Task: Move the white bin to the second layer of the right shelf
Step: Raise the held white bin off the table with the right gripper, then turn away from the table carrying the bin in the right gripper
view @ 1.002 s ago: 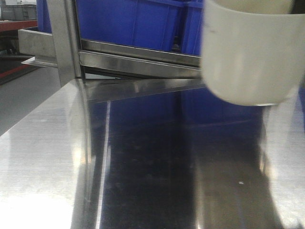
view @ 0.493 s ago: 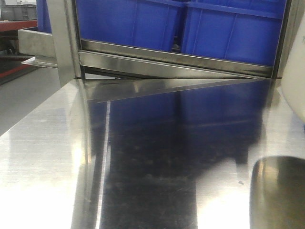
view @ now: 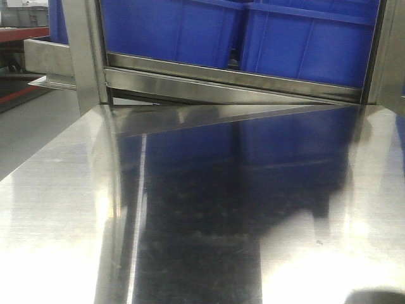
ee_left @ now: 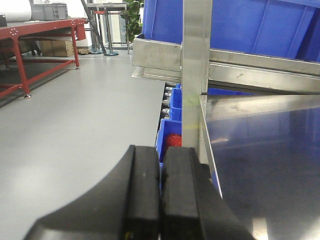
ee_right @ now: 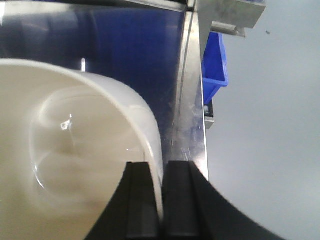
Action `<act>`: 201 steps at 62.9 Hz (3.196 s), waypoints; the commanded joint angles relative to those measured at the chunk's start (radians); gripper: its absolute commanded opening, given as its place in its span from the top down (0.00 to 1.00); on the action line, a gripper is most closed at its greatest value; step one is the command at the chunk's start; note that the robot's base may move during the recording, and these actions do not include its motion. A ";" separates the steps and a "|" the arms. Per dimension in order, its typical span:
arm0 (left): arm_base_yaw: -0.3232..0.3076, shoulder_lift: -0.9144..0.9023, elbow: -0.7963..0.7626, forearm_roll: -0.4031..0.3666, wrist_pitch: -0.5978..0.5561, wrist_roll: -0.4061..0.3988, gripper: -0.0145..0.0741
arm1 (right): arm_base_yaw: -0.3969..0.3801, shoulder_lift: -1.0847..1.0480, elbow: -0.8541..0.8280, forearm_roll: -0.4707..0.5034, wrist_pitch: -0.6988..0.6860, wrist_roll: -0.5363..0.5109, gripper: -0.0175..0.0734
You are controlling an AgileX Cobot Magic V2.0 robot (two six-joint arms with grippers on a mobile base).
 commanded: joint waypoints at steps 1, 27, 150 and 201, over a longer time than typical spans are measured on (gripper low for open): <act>-0.007 -0.021 0.027 -0.008 -0.081 -0.005 0.74 | -0.005 -0.012 -0.029 0.007 -0.083 -0.005 0.75; -0.007 -0.021 0.027 -0.008 -0.081 -0.005 0.74 | -0.005 -0.010 -0.029 0.007 -0.083 -0.005 0.75; -0.007 -0.021 0.027 -0.008 -0.081 -0.005 0.74 | -0.005 -0.010 -0.029 0.007 -0.083 -0.005 0.75; -0.007 -0.021 0.027 -0.008 -0.081 -0.005 0.74 | -0.005 -0.010 -0.029 0.007 -0.083 -0.005 0.75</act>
